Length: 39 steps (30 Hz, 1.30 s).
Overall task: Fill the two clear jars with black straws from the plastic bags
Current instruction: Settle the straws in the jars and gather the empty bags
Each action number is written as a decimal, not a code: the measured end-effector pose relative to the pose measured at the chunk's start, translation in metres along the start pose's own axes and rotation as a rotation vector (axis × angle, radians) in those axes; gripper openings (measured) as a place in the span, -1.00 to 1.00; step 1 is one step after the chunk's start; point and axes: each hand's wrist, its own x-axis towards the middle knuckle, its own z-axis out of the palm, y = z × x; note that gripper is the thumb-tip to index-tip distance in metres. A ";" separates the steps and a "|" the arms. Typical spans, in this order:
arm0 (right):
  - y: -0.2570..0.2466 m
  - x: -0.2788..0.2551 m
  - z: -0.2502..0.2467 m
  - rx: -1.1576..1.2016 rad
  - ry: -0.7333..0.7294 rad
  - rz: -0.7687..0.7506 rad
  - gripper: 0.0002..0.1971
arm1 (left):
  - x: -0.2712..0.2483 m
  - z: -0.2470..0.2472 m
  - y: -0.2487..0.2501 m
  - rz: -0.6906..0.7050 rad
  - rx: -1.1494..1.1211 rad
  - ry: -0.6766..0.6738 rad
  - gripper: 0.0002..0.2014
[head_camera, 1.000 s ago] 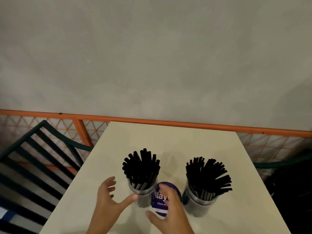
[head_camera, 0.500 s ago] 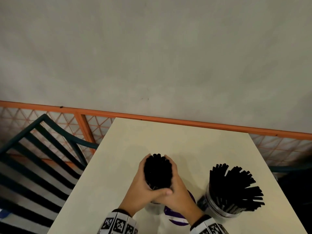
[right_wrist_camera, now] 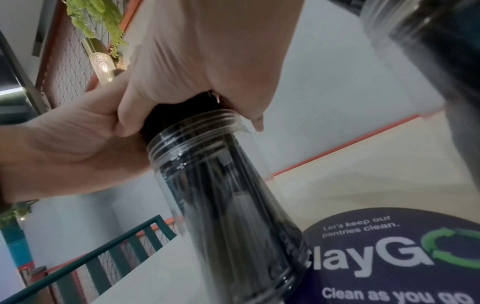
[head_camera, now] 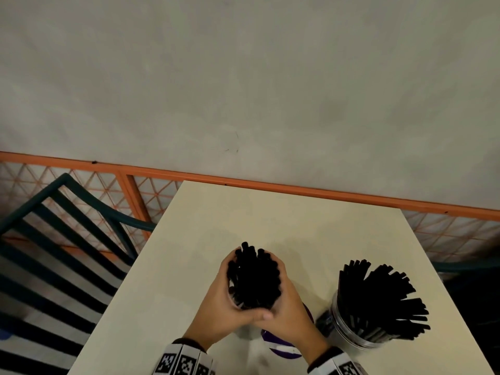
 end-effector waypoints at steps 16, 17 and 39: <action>0.006 -0.006 -0.003 -0.089 0.018 0.019 0.03 | -0.005 -0.012 -0.004 -0.091 0.085 -0.008 0.23; 0.009 -0.013 -0.004 -0.075 0.023 0.060 0.13 | -0.010 -0.019 -0.002 -0.104 0.132 -0.035 0.26; 0.009 -0.173 0.103 -0.774 -0.635 -0.181 -0.41 | -0.243 -0.084 -0.013 -0.516 0.956 -0.356 0.04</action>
